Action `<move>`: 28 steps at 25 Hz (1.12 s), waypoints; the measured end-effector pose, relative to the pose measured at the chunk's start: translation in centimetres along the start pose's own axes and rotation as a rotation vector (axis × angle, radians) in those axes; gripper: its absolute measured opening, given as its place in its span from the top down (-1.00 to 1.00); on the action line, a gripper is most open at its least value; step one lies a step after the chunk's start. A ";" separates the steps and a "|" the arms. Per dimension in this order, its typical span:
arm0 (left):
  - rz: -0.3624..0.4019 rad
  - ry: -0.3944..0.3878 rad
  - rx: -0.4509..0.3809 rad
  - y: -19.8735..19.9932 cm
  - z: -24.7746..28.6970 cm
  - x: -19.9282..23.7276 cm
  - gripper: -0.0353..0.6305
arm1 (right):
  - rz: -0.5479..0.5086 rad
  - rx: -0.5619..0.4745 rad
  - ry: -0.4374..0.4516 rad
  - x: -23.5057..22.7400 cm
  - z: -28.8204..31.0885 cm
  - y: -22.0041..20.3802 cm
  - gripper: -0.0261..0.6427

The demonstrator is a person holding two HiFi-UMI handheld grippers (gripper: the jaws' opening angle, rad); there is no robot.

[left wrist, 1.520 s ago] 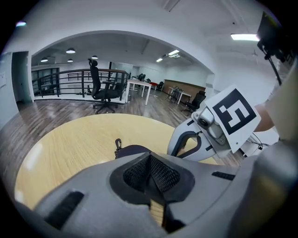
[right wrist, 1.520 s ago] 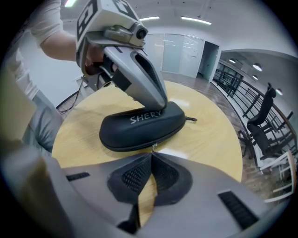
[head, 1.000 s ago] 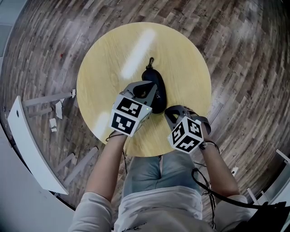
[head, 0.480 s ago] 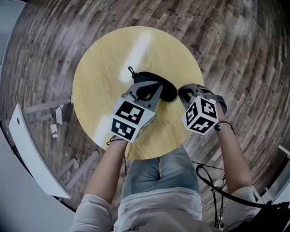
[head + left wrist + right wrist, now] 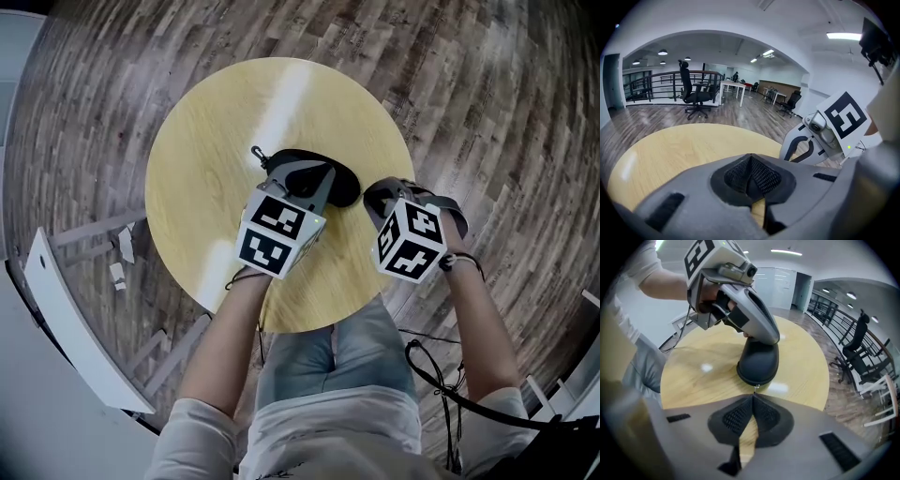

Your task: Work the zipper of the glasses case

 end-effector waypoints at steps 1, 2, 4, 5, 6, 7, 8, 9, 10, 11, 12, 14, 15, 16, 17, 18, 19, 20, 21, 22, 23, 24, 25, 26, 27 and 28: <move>0.004 0.000 0.002 0.0 0.0 0.0 0.88 | 0.023 -0.007 -0.001 0.5 -0.1 0.0 0.93; 0.003 -0.002 0.002 0.0 0.0 -0.1 0.88 | 0.048 -0.015 -0.002 1.0 -0.2 0.1 0.93; 0.002 -0.004 -0.002 0.1 0.0 -0.1 0.88 | 0.101 -0.034 -0.001 1.9 -0.1 0.6 0.92; 0.003 -0.003 -0.005 0.1 0.0 -0.1 0.88 | 0.127 -0.046 0.000 2.4 0.1 0.9 0.93; 0.005 -0.002 -0.008 0.1 0.0 -0.1 0.88 | 0.152 -0.058 -0.002 2.8 0.3 1.2 0.92; 0.007 -0.002 -0.011 0.1 0.0 -0.1 0.88 | 0.175 -0.070 -0.006 3.1 0.6 1.5 0.92; 0.008 -0.002 -0.013 0.1 0.0 -0.2 0.88 | 0.196 -0.081 -0.011 3.4 0.8 1.8 0.92; 0.007 -0.002 -0.012 0.1 0.0 -0.2 0.88 | 0.215 -0.090 -0.018 3.6 1.1 2.1 0.93; 0.006 -0.001 -0.011 0.0 0.0 -0.2 0.88 | 0.231 -0.097 -0.024 3.7 1.3 2.3 0.92; 0.006 -0.001 -0.011 0.0 0.0 -0.2 0.88 | 0.246 -0.103 -0.031 3.7 1.4 2.3 0.92; 0.006 0.000 -0.012 0.0 0.1 -0.1 0.88 | 0.260 -0.110 -0.037 3.6 1.4 2.4 0.92; 0.004 -0.003 -0.015 0.0 0.0 0.0 0.88 | 0.287 -0.128 -0.052 3.5 1.4 2.3 0.92; 0.001 -0.006 -0.016 -0.1 0.0 0.0 0.88 | 0.296 -0.133 -0.057 3.7 1.4 2.2 0.92; -0.004 -0.010 -0.019 -0.1 0.0 0.0 0.88 | 0.303 -0.133 -0.062 3.9 1.3 1.9 0.92; -0.010 -0.014 -0.022 -0.2 0.0 0.0 0.88 | 0.312 -0.131 -0.074 4.2 1.2 1.3 0.92; -0.018 -0.017 -0.025 -0.3 0.0 0.1 0.88 | 0.331 -0.134 -0.095 4.4 0.9 0.7 0.92; -0.029 -0.021 -0.029 -0.5 0.0 0.1 0.88 | 0.363 -0.147 -0.126 4.5 0.3 0.0 0.92; -0.049 -0.027 -0.035 -0.6 0.0 0.2 0.88 | 0.405 -0.177 -0.166 4.4 -0.5 -0.5 0.92; -0.081 -0.033 -0.048 -0.5 -0.1 0.4 0.88 | 0.451 -0.224 -0.211 4.2 -1.8 -0.5 0.92; -0.119 -0.037 -0.071 -0.2 -0.5 0.5 0.88 | 0.496 -0.284 -0.254 4.1 -3.4 -0.1 0.92; -0.154 -0.037 -0.104 0.5 -1.5 0.4 0.88 | 0.535 -0.345 -0.289 4.1 -5.3 0.8 0.92; -0.173 -0.032 -0.146 1.6 -3.1 0.2 0.88 | 0.566 -0.399 -0.316 4.1 -7.5 2.0 0.92; -0.172 -0.021 -0.198 3.3 -5.2 -0.3 0.88 | 0.585 -0.448 -0.337 4.1 -9.6 3.4 0.92; -0.153 0.002 -0.257 5.3 -7.5 -0.8 0.88 | 0.592 -0.495 -0.354 3.7 -11.6 5.1 0.92; -0.122 0.039 -0.313 7.4 -10.0 -1.2 0.88 | 0.585 -0.543 -0.368 3.1 -13.5 6.9 0.92; -0.091 0.088 -0.359 9.1 -12.6 -1.9 0.88 | 0.571 -0.588 -0.377 2.8 -15.3 8.7 0.92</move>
Point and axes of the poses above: the fingertips, and each gripper's own axes: z forward along the fingers, x to its left, y out of its top, the point moved 1 cm from there along -z, backward along the fingers, and after that the axes turned 9 degrees about -x, right-handed, at the moved point
